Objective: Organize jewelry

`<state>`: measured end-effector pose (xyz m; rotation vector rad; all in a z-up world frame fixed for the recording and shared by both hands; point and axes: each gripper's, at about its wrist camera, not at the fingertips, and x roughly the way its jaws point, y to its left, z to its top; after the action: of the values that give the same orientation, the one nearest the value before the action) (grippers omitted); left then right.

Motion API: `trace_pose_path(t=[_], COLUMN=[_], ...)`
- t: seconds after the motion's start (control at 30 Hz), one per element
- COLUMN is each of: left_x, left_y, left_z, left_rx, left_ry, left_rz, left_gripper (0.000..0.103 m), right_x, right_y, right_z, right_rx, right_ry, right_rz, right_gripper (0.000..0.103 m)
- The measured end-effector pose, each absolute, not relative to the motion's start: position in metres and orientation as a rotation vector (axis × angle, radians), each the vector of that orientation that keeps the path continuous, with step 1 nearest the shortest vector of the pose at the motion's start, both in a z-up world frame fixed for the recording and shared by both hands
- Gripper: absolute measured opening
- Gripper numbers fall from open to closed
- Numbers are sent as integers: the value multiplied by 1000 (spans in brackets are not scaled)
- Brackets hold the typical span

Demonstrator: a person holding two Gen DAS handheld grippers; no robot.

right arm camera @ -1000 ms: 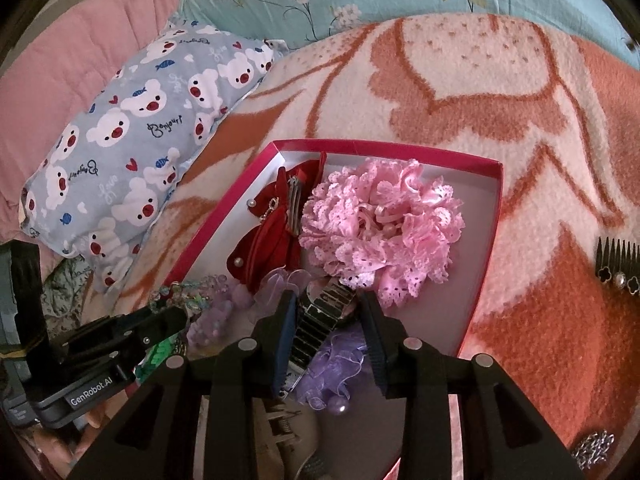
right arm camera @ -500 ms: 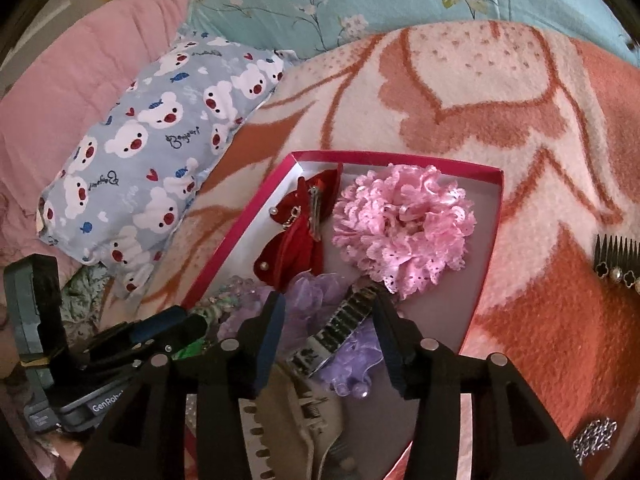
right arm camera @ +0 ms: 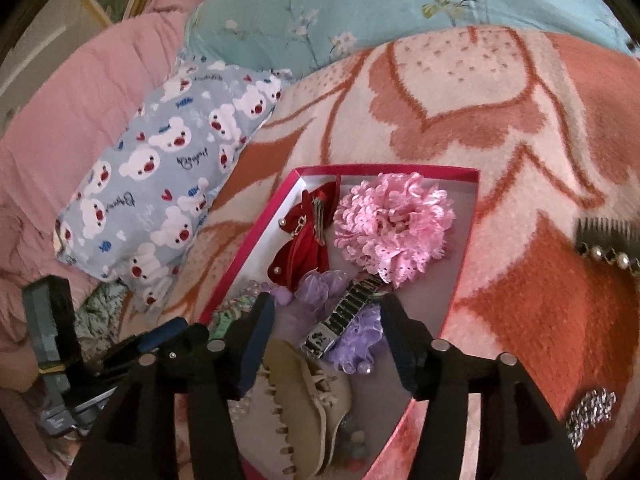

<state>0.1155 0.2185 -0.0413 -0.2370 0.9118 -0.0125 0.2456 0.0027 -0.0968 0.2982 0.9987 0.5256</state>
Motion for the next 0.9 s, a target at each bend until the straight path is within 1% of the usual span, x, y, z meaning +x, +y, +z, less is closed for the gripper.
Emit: trace_pose_path(t=[0.07,0.13,0.37,0.47,0.5,0.53,0.6,0.73,0.83,0.9], left_x=[110,102,79,69,67,65,62,51,44,37], left_y=[221,225,236,240,241,242,242,238,231,227], left_z=[-38,-35,-28,-25,-25,-25,-26,-22,-16,-11], left_rx=[-243,-253,-321,-358,-367,-378,-399,-377,-313,-280], left_ry=[908,904,906,913,918,930,945,954,970,975], left_rz=[-9,-4,4,3,4,8,9,35,74,98], left_gripper=[59,65,70,77,82,84,84,85,85,86], right_x=[241,235,216,209,206,204,199,187,179,172], right_y=[-6,-14,-47,-61,-65,-70,-77,-83,-79,-74], right_z=[-93,-89,-86,-88,-89,-90,-93,-93,-89,-84], right_rx=[335,368,523,591,616,638,665,643,536,451], right_ry=[992,985,990,991,990,989,984,973,982,984], right_rz=[523,525,521,512,506,498,478,444,401,377], right_gripper=[64,66,69,71,72,73,73,75,79,79])
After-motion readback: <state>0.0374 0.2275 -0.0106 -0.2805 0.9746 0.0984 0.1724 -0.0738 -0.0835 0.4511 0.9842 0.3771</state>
